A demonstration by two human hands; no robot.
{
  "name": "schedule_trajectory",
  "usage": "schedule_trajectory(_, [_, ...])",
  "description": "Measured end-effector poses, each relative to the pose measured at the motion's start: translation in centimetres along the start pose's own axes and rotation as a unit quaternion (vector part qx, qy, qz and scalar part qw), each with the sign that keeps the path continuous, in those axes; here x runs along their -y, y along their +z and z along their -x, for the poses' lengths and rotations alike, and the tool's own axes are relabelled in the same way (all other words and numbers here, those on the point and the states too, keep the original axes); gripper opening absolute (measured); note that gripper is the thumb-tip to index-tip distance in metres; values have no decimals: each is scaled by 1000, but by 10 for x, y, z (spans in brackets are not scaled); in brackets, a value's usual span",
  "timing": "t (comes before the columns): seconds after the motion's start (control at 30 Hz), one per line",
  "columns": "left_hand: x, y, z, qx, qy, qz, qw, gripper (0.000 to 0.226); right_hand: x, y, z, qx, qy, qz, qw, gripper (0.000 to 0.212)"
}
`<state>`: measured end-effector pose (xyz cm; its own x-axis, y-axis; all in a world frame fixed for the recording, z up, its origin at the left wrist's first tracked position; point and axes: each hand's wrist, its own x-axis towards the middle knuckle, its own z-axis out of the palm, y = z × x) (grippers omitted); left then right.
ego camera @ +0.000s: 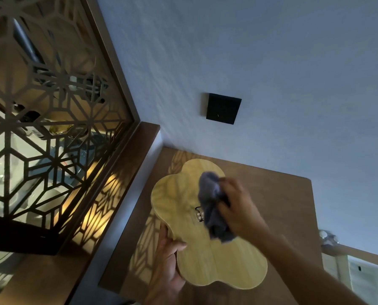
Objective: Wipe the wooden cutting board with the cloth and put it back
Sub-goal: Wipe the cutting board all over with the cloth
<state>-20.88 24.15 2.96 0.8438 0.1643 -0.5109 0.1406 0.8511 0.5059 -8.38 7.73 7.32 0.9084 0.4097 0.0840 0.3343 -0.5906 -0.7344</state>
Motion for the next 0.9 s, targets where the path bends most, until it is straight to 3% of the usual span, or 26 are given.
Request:
schedule_trajectory(0.07, [0,-4,-1,10,-16,20,1000,93,16,18,19,77,-12,48,996,44])
schedule_trajectory(0.13, [1,-7,-2,10,-32,24,999,86,14,34,24,98,-2,94,991,42])
schedule_trajectory(0.37, [3,-6,-2,-26,-15,-22,999,87,-54,27,20,69,119,84,987,44])
schedule_trajectory(0.53, [0,-1,0,-25,-5,-33,999,92,-94,-2,13,87,191,245,947,27])
schedule_trajectory(0.6, [-2,0,0,-27,-2,-42,999,90,-90,-12,9,41,198,276,940,27])
schedule_trajectory(0.7, [-2,3,0,-21,-5,-42,999,88,-52,-12,4,-31,93,161,982,39])
schedule_trajectory(0.8, [-1,5,3,-17,-12,-11,1000,83,4,6,7,38,-4,20,999,51])
schedule_trajectory(0.9, [-3,8,4,-15,-19,14,1000,81,16,31,15,100,-33,70,992,48])
